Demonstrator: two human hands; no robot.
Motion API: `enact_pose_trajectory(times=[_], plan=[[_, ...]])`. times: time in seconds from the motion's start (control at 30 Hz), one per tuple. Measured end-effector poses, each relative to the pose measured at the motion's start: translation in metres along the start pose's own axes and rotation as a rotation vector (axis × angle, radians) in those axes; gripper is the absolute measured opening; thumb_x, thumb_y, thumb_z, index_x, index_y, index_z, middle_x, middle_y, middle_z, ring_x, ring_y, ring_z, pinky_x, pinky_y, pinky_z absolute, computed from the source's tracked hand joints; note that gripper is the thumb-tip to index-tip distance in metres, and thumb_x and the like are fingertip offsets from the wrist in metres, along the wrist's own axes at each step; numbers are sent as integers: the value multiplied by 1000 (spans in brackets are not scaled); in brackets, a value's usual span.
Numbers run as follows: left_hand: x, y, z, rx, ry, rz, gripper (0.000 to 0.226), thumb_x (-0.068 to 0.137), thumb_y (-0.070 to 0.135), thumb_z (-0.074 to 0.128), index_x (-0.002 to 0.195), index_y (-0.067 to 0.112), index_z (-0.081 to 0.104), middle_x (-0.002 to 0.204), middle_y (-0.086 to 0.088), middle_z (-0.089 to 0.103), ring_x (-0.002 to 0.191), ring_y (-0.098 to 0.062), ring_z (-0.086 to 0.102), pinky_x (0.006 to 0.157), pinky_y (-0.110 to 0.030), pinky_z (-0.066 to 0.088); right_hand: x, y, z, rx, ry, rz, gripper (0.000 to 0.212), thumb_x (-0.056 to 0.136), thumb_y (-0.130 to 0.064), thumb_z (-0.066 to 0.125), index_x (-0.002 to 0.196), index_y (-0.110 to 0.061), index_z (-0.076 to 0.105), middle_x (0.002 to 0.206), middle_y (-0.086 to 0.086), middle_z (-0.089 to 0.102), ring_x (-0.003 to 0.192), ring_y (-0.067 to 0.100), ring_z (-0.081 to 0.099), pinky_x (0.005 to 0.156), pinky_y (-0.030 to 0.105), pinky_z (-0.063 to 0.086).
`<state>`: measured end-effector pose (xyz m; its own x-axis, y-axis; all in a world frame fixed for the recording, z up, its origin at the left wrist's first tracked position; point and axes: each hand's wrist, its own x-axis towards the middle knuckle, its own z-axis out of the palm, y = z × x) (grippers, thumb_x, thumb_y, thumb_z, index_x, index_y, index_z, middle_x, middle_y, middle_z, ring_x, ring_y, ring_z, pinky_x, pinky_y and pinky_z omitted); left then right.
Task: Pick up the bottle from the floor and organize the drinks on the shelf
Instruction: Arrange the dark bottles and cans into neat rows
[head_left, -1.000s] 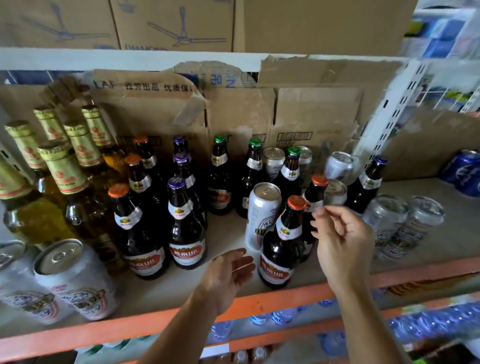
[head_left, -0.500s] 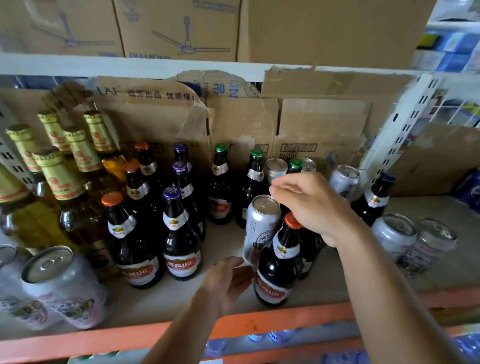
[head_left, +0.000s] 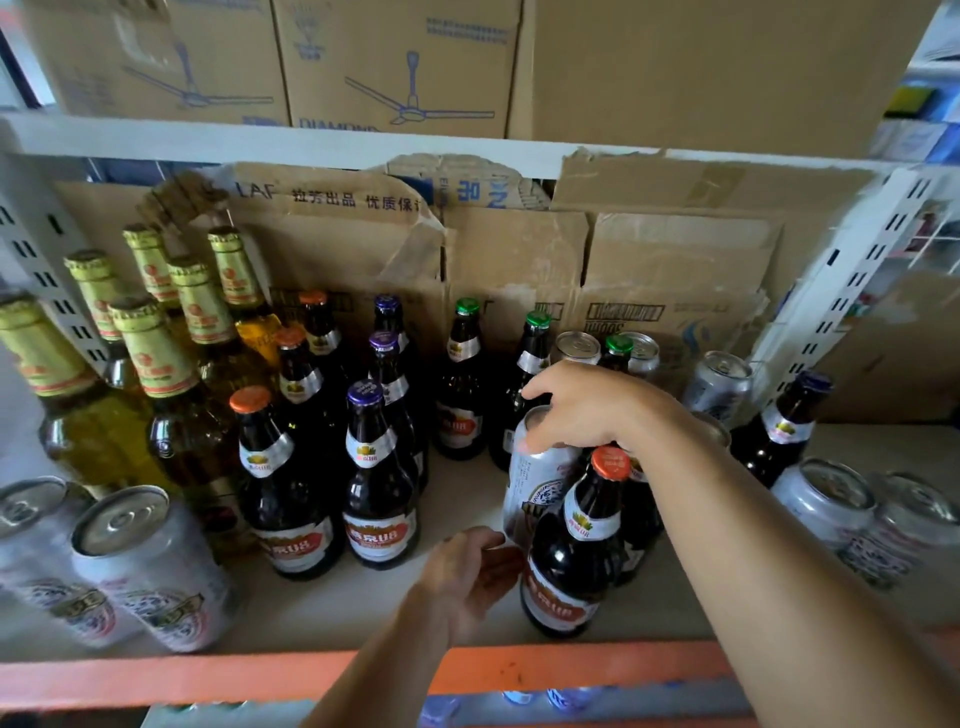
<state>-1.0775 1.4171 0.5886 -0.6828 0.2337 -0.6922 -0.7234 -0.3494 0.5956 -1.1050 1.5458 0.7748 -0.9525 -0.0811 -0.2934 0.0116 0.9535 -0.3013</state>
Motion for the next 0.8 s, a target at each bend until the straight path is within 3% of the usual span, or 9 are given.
enact_pose_trajectory(times=[0.1, 0.23, 0.33, 0.43, 0.53, 0.67, 0.8], plan=[[-2, -3, 0, -18, 4, 13, 14, 88, 6, 50, 86, -4, 60, 67, -21, 68, 69, -30, 62, 71, -35, 53, 6, -4, 2, -122, -41, -6, 58, 74, -32, 80, 123, -9, 61, 125, 13, 62, 108, 30, 62, 90, 42, 53], [-10, -2, -1, -24, -7, 20, 15, 88, 5, 49, 89, -4, 61, 78, -23, 68, 71, -29, 62, 70, -33, 53, 7, -8, 0, -102, 22, -65, 45, 66, -29, 83, 106, -12, 70, 108, 14, 69, 95, 29, 66, 76, 35, 53], [-15, 1, -7, -54, -22, 33, 23, 91, 8, 48, 106, -6, 60, 93, -25, 67, 80, -30, 63, 73, -33, 52, 5, -12, -8, -45, 114, -107, 39, 61, -34, 83, 95, -17, 73, 101, 11, 71, 92, 29, 66, 81, 44, 56], [-24, 3, -15, -100, -73, 49, 26, 94, 9, 42, 103, -6, 62, 88, -20, 70, 83, -27, 65, 75, -31, 52, 3, -17, -12, 25, 171, -131, 31, 59, -40, 79, 80, -20, 71, 78, 4, 69, 74, 26, 63, 70, 40, 53], [-32, 5, -28, -126, -82, 93, 27, 91, 7, 43, 91, -8, 66, 85, -20, 71, 85, -28, 66, 80, -32, 51, 1, -25, -10, 16, 218, -130, 37, 61, -44, 72, 70, -9, 64, 56, 1, 49, 57, 24, 46, 55, 33, 35], [-46, 5, -50, -113, -96, 150, 24, 85, 7, 52, 78, -3, 72, 84, -19, 72, 77, -26, 69, 71, -28, 57, -1, -35, -4, 23, 215, -67, 49, 70, -52, 70, 60, -6, 59, 50, 3, 50, 47, 22, 51, 50, 24, 35], [-60, 0, -65, -120, -122, 171, 26, 88, 11, 53, 78, -3, 73, 86, -21, 73, 75, -26, 71, 71, -30, 59, -4, -50, 1, 0, 199, -44, 51, 76, -56, 67, 57, -12, 51, 39, 0, 50, 37, 20, 56, 40, 16, 31]])
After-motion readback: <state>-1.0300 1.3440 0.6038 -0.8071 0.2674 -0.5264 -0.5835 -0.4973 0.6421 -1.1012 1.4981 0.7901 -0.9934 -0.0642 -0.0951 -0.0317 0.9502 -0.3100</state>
